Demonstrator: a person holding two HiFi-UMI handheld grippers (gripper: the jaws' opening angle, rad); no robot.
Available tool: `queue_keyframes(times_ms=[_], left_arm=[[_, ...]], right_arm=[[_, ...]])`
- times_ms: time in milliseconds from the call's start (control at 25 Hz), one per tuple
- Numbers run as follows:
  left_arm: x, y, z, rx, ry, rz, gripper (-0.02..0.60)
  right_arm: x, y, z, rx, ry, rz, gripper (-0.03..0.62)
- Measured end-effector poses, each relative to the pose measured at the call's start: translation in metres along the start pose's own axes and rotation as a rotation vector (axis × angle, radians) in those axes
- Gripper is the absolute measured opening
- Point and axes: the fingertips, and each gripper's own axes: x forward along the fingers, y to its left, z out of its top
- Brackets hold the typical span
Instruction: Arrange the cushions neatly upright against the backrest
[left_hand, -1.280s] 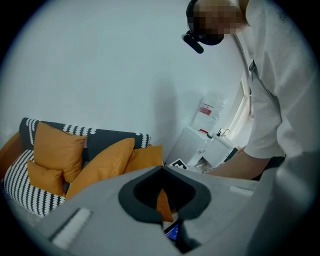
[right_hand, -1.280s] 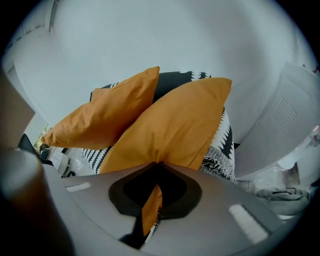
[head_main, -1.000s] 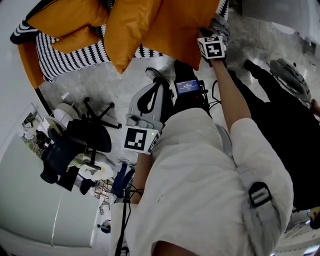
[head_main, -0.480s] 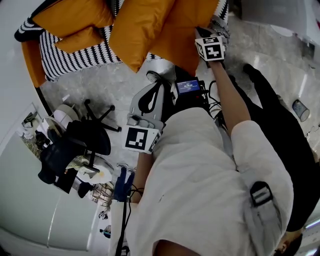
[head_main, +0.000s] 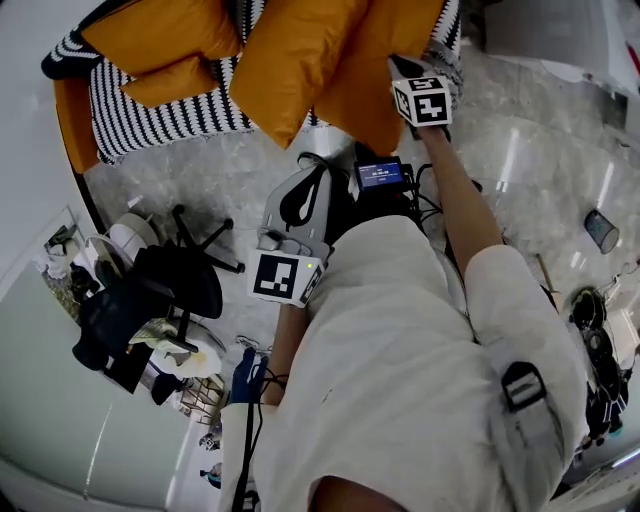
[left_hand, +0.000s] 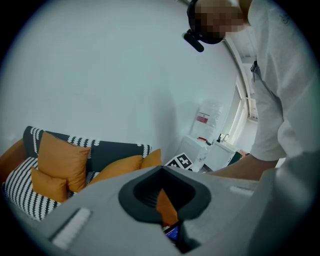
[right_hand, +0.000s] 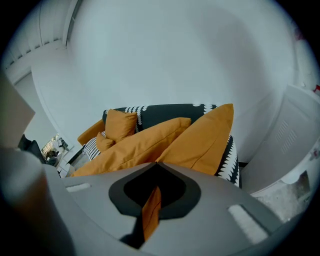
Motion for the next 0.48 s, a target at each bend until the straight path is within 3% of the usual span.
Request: queue_keyframes(times_ms=[480], left_arm=[[-0.031, 0.02, 0.0, -0.013, -0.051, -0.01, 0.0]], right_arm=[[-0.04, -0.001, 0.046, -0.003, -0.08, -0.075, 0.028]])
